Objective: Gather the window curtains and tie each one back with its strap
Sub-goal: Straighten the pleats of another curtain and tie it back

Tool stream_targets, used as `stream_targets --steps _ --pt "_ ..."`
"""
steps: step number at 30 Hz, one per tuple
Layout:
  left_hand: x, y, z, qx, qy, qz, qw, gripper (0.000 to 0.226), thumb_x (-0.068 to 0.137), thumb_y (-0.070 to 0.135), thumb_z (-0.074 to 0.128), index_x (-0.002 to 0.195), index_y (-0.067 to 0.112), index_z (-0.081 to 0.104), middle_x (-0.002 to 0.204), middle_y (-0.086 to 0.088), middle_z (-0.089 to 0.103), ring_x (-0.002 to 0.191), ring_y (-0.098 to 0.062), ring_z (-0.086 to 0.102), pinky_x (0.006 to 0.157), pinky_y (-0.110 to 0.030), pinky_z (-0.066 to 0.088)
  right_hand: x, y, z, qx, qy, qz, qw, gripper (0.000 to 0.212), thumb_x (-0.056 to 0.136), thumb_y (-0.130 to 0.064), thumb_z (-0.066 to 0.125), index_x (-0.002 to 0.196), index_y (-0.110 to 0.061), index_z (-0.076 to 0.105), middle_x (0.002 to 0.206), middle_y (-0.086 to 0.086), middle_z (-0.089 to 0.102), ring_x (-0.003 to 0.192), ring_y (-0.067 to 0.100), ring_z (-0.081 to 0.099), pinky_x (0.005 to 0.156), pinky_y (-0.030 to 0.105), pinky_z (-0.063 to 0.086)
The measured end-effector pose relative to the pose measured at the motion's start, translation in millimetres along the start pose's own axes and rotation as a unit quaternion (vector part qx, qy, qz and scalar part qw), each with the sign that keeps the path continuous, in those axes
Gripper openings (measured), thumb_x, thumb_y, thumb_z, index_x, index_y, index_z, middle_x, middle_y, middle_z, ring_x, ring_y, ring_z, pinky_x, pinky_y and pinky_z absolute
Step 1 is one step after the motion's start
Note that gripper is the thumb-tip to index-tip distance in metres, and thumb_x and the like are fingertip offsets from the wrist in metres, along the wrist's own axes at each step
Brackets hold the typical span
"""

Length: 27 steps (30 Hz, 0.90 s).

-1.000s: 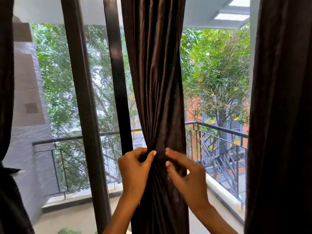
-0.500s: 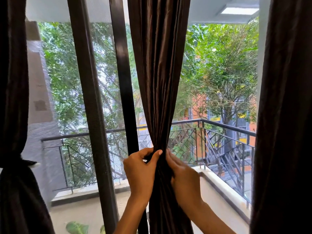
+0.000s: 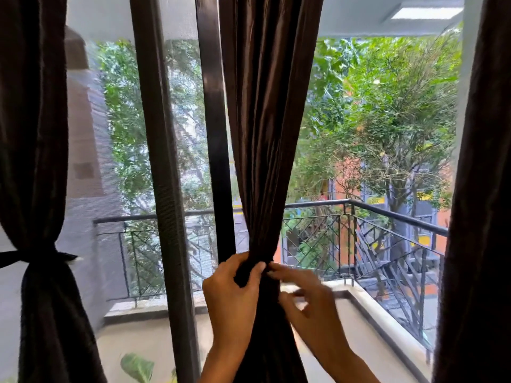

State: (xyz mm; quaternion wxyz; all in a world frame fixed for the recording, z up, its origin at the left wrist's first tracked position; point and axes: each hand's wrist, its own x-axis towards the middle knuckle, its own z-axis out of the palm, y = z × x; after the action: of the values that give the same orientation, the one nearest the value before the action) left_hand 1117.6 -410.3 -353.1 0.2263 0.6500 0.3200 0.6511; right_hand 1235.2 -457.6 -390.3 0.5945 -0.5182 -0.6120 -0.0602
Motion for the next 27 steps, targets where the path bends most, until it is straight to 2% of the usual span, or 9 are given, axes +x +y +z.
stream_targets --steps 2,5,8,10,12,14,18,21,27 --pt "2.3 -0.6 -2.2 -0.113 -0.056 -0.066 0.99 0.032 0.071 0.004 0.079 0.087 0.022 0.059 0.074 0.007 0.073 0.073 -0.003 0.069 0.064 -0.016 0.052 13.5 13.6 -11.4 0.053 0.045 0.045 0.997 0.034 0.076 -0.021 0.063 0.106 -0.036 0.059 0.104 -0.023 0.062 0.099 0.001 0.062 0.074 0.019 0.052" --pt "10.6 -3.8 -9.3 -0.255 -0.143 -0.153 0.944 0.044 0.069 -0.004 0.074 0.095 0.014 0.042 0.082 -0.008 0.075 0.073 -0.017 0.07 0.063 -0.025 0.055 33.4 21.7 -29.4 0.158 -0.157 0.077 0.972 0.054 0.083 -0.011 0.064 0.129 -0.026 0.039 0.134 -0.013 0.052 0.123 -0.004 0.048 0.096 0.011 0.04" --pt "18.8 -2.5 -17.7 -0.299 -0.202 -0.193 0.913 0.048 0.066 -0.005 0.075 0.095 0.012 0.041 0.092 -0.019 0.073 0.079 -0.024 0.07 0.068 -0.031 0.058 42.8 19.7 -46.9 0.295 -0.297 0.128 0.899 0.061 0.083 -0.005 0.065 0.135 -0.019 0.037 0.127 0.009 0.062 0.12 0.019 0.057 0.098 0.034 0.048" --pt "25.6 3.4 -12.1 -0.265 -0.195 -0.2 0.923 0.043 0.069 -0.009 0.071 0.094 0.01 0.042 0.088 -0.019 0.073 0.075 -0.023 0.07 0.068 -0.032 0.059 51.4 21.8 -57.1 0.223 -0.274 0.092 0.931 0.048 0.078 -0.017 0.074 0.121 -0.017 0.052 0.108 0.002 0.07 0.102 0.015 0.066 0.087 0.034 0.053" --pt "24.9 9.9 -7.5 -0.202 -0.159 -0.191 0.947 0.042 0.07 -0.01 0.072 0.091 0.011 0.043 0.073 -0.011 0.073 0.063 -0.018 0.068 0.062 -0.031 0.056 55.7 17.2 -61.8 0.041 -0.175 0.029 0.983 0.034 0.067 -0.037 0.08 0.094 -0.026 0.064 0.076 -0.015 0.067 0.071 -0.005 0.061 0.069 0.019 0.046" --pt "21.5 12.2 -3.1 -0.106 -0.101 -0.147 0.978 0.045 0.065 -0.002 0.081 0.088 0.013 0.045 0.062 -0.001 0.068 0.053 -0.007 0.061 0.056 -0.023 0.052 58.1 6.2 -69.3 -0.06 -0.082 0.023 0.995 0.025 0.059 -0.037 0.087 0.078 -0.028 0.072 0.054 -0.022 0.057 0.056 -0.012 0.055 0.058 0.008 0.038" --pt "4.7 17.9 9.9 0.018 0.021 -0.026 0.999 0.045 0.06 0.009 0.087 0.073 0.016 0.045 0.064 0.007 0.061 0.051 0.001 0.052 0.053 -0.017 0.044 57.3 -16.1 -76.4 0.116 -0.055 0.146 0.981 0.019 0.066 -0.016 0.085 0.066 -0.017 0.067 0.05 -0.003 0.065 0.048 -0.001 0.059 0.055 0.012 0.048" --pt "-9.2 22.8 21.8 0.057 0.026 0.06 0.996 0.037 0.065 0.001 0.082 0.073 0.022 0.053 0.069 0.011 0.06 0.059 0.0 0.054 0.056 -0.025 0.045 56.3 -30.5 -73.9 0.305 -0.084 0.225 0.922 0.013 0.073 -0.006 0.078 0.072 -0.005 0.065 0.064 0.013 0.069 0.057 0.012 0.067 0.054 0.02 0.054" --pt "-20.2 38.0 21.7 -0.034 -0.075 0.053 0.995 0.016 0.076 0.02 0.077 0.09 0.019 0.07 0.083 0.009 0.072 0.083 -0.005 0.068 0.074 -0.028 0.056 50.9 -22.8 -70.8 0.218 -0.05 0.127 0.966 0.011 0.075 -0.006 0.076 0.083 -0.014 0.075 0.073 -0.004 0.075 0.07 0.004 0.07 0.068 0.013 0.053"
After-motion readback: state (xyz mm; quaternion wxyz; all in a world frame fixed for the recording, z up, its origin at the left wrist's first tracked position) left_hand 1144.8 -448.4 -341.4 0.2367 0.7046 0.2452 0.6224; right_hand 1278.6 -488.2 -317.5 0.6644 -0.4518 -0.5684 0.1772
